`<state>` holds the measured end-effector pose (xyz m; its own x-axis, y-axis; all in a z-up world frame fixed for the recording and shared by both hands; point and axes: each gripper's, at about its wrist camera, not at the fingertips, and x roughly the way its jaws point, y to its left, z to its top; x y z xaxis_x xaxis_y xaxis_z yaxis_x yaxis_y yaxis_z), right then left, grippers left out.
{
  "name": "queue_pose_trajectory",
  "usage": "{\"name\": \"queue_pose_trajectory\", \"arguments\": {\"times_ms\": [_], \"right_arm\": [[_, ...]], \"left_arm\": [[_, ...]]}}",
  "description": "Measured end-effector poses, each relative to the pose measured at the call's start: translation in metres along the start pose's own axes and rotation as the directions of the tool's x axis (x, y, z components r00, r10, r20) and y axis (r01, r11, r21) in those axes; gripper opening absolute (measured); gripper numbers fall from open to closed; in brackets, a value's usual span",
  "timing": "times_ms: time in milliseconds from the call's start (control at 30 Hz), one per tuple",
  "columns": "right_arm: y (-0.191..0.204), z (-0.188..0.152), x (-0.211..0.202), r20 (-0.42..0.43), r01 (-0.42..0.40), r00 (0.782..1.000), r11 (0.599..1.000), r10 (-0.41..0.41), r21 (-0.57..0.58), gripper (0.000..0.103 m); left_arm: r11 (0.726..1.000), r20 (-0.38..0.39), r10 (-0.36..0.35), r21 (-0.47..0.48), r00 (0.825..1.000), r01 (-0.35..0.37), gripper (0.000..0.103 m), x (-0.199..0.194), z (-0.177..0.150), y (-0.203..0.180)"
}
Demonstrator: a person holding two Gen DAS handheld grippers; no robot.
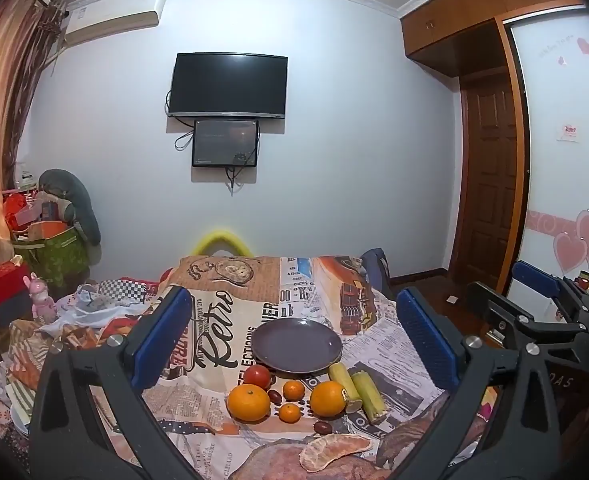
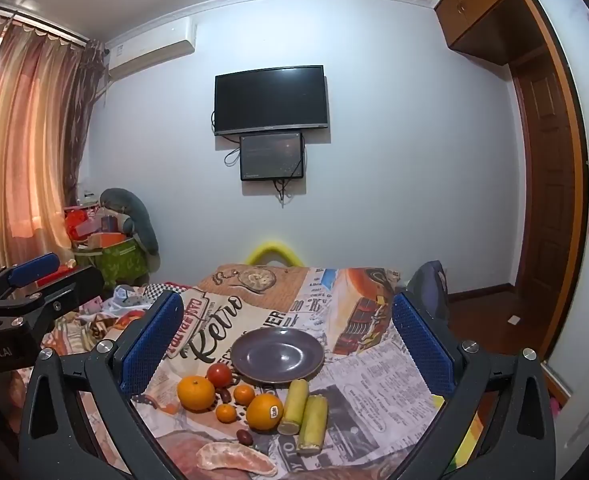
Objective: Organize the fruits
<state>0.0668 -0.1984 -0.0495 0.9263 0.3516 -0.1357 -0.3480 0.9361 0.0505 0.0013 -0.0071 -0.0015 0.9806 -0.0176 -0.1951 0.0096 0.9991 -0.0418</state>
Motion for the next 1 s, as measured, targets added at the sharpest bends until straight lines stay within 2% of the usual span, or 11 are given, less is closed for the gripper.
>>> {"name": "queue_pose_trajectory", "arguments": {"times_ms": [1000], "right_arm": [[0.0022,0.0035,-0.0053,0.012,0.005,1.0,1.0,-0.005,-0.003,0.103]], "left_arm": [[1.0,-0.001,-0.009,-0.005,1.0,0.009,0.103,-0.0027,0.002,0.002]]}}
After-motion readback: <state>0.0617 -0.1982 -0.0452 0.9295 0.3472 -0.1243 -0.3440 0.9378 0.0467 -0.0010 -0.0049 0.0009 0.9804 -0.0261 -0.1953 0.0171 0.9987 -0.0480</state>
